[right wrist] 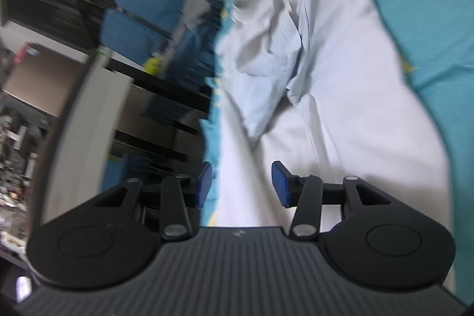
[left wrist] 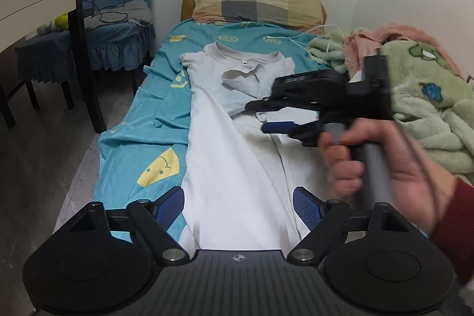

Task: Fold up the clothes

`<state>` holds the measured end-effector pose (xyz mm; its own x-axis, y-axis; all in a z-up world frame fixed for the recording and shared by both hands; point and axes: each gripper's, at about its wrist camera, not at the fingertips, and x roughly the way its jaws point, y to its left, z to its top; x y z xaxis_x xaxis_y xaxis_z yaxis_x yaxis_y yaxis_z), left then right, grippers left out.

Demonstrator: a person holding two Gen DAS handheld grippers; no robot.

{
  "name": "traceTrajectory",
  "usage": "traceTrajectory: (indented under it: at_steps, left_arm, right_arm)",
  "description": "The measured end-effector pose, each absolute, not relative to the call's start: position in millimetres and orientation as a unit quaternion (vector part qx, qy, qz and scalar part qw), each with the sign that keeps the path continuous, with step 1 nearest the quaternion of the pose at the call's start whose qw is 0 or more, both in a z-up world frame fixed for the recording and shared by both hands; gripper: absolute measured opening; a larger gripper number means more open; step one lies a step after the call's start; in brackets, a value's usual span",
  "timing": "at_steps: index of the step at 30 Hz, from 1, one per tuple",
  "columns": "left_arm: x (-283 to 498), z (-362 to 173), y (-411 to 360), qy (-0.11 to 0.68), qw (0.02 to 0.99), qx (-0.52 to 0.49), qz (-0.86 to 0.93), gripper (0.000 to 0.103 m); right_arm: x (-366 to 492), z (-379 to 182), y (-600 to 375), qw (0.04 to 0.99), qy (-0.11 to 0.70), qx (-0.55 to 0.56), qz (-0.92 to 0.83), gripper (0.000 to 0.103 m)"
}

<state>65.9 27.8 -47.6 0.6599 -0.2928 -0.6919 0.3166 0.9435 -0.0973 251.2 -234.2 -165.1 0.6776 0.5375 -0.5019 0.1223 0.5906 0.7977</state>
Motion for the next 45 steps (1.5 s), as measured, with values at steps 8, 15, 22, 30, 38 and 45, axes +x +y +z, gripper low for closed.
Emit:
traceTrajectory:
  at_steps: [8, 15, 22, 30, 38, 45]
  left_arm:
    - [79, -67, 35, 0.403, 0.902, 0.008, -0.156, 0.082]
    - [82, -69, 38, 0.411, 0.897, -0.013, -0.16, 0.082]
    - [84, -77, 30, 0.421, 0.892, -0.002, -0.168, 0.082]
    - [93, -80, 33, 0.427, 0.891, -0.007, -0.156, 0.082]
    - [81, -67, 33, 0.406, 0.901, 0.002, -0.152, 0.082]
    - [64, -55, 32, 0.385, 0.909, 0.017, -0.158, 0.082]
  right_arm:
    - [326, -193, -204, 0.842, 0.383, 0.37, 0.092, 0.013]
    - [338, -161, -215, 0.883, 0.345, 0.31, 0.063, 0.004]
    - [380, -150, -244, 0.901, 0.337, 0.271, 0.025, 0.004]
    - [360, -140, -241, 0.901, 0.354, 0.245, 0.048, 0.007]
    - [245, -91, -240, 0.895, 0.375, 0.234, 0.056, 0.008]
    - [123, -64, -236, 0.888, 0.39, 0.234, 0.061, 0.009]
